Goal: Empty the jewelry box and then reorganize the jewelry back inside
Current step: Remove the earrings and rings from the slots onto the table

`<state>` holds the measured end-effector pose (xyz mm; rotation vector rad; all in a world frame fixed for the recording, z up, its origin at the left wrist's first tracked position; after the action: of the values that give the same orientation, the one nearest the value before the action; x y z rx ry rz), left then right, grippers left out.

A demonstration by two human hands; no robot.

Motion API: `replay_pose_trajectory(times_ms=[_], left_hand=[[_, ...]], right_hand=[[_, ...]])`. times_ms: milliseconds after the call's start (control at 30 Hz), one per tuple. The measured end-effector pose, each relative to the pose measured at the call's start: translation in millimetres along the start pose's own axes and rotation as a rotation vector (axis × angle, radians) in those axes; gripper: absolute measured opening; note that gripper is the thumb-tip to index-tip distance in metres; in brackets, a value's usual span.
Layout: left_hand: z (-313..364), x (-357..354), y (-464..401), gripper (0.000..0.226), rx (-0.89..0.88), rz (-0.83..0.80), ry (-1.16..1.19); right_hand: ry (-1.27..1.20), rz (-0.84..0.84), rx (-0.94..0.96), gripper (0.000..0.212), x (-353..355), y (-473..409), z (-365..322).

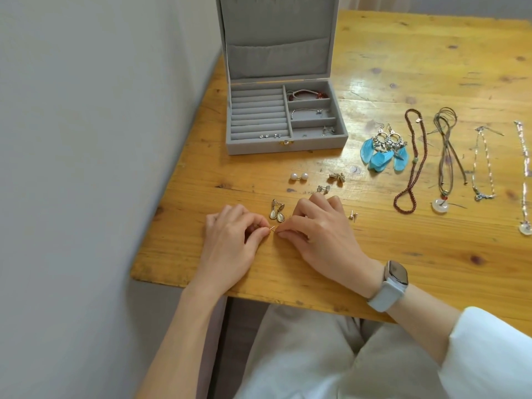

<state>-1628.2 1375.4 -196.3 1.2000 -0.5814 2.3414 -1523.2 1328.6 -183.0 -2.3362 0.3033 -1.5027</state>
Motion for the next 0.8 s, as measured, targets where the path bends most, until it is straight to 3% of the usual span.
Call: replay_pose_trajectory(times_ms=[233,467,667,800], left_hand=[[-1,5,0,0.006,0.035,0.031,0.076],[-6,26,-8,0.01,0.128,0.161,0.24],[-12,53,-77,0.02,0.088,0.281,0.012],[-17,44,-117,0.024,0.072,0.27,-0.172]], right_hand=[[0.043,0.042,0.003,0.024,4,-1,0],[-0.034,0.022,-0.053,0.029,21,-18,9],[-0.065,-0.031,-0.058,0.022,34,-82,29],[0.015,-0.107,-0.062,0.027,14,-127,42]])
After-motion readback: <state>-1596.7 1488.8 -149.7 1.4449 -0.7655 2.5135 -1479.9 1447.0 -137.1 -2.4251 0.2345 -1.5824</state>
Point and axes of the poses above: each hand's wrist, its own y-axis away from the middle knuckle, its own x-axis out of the back of the hand, z = x × y, the point moved 10 cm from there along -y, towards the middle knuckle, and after that the axes turned 1 degree about -x, right-handed, at the moved point
